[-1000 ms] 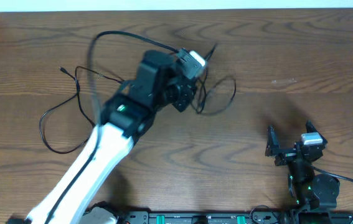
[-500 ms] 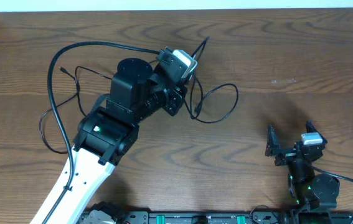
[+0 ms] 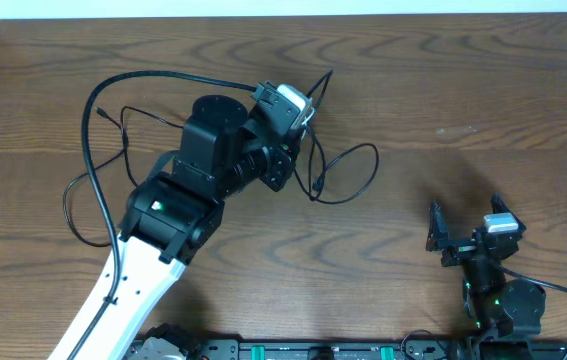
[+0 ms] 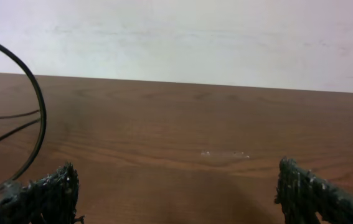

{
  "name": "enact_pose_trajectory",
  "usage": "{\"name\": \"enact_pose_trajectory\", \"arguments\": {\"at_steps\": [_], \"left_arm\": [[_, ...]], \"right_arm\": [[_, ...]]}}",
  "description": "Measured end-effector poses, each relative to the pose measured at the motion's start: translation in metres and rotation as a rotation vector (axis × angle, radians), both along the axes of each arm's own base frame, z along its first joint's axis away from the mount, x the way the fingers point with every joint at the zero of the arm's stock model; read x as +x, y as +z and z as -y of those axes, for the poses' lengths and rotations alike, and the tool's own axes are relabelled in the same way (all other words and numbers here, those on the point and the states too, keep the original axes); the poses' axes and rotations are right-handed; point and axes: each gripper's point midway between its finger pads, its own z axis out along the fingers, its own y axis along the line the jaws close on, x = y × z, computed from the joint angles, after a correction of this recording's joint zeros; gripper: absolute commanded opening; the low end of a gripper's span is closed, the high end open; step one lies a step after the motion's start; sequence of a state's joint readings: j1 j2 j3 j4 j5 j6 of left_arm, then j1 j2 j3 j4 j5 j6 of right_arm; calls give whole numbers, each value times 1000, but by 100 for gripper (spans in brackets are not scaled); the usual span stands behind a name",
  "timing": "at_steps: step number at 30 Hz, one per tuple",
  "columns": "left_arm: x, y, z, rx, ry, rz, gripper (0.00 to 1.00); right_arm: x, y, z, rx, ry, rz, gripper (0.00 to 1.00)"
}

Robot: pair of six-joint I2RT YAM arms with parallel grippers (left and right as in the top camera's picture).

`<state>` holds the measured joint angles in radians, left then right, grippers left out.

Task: Untangle cables
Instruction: 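Lift the tangled knot upward with the left gripper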

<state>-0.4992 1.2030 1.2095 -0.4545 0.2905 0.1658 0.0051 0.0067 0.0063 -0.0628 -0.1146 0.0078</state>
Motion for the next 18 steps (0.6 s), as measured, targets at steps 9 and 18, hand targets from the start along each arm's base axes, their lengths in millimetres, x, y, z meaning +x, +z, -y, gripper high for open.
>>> {"name": "enact_pose_trajectory", "arguments": {"at_steps": [9,18], "left_arm": [[4,-16,3,14,3,-53,8],[2,-16,5,-5,-3,-71,8]], "right_arm": [[0,0,0,0,0,0,99],[-3,29,-17,33,102,115,99]]}}
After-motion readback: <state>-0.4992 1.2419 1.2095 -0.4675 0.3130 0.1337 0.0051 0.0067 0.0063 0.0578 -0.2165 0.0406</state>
